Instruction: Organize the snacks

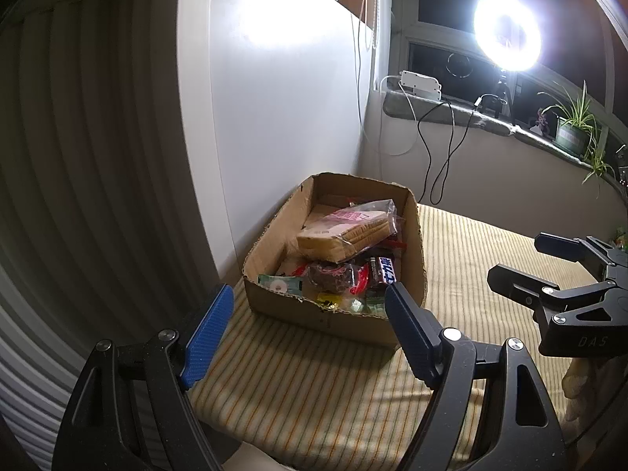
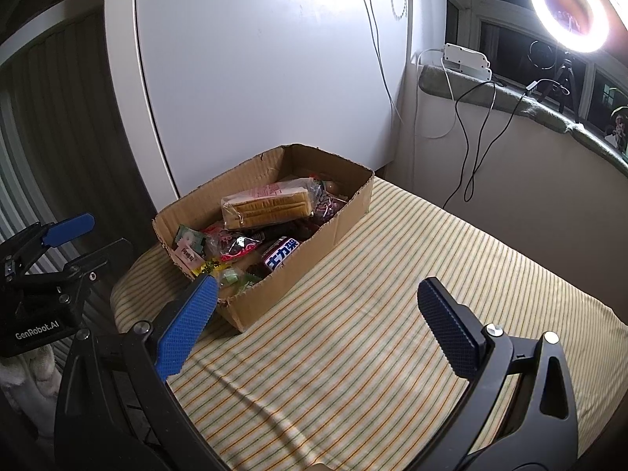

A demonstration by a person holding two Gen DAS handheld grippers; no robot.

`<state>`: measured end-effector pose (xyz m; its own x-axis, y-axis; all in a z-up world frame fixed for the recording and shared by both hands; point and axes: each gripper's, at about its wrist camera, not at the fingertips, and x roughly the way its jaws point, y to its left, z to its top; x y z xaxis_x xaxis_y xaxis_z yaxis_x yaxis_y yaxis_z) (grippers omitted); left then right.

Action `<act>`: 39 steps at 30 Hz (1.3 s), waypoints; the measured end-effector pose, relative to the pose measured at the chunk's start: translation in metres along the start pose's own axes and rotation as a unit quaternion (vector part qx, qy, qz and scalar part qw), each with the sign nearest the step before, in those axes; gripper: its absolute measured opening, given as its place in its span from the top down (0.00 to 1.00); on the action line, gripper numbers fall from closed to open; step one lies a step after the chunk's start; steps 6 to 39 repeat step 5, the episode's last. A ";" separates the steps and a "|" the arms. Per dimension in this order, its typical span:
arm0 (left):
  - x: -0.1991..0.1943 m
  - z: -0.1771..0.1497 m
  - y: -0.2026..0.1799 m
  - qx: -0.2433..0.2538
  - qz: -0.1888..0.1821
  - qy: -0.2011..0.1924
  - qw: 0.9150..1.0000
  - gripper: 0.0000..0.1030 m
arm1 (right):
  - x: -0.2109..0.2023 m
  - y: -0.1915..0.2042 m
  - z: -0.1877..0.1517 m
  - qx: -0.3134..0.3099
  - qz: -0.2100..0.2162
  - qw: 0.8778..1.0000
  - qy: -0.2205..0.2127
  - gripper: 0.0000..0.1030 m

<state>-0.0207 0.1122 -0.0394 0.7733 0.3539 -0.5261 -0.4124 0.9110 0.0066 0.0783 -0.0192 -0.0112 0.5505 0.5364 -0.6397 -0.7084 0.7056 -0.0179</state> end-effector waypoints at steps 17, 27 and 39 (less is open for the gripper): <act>0.001 -0.002 0.000 0.000 0.000 0.001 1.000 0.23 | 0.001 0.000 -0.003 0.003 -0.001 1.000 0.002 0.00; 0.001 -0.002 0.000 0.000 0.000 0.001 1.000 0.23 | 0.001 0.000 -0.003 0.003 -0.001 1.000 0.002 0.00; 0.001 -0.002 0.000 0.000 0.000 0.001 1.000 0.23 | 0.001 0.000 -0.003 0.003 -0.001 1.000 0.002 0.00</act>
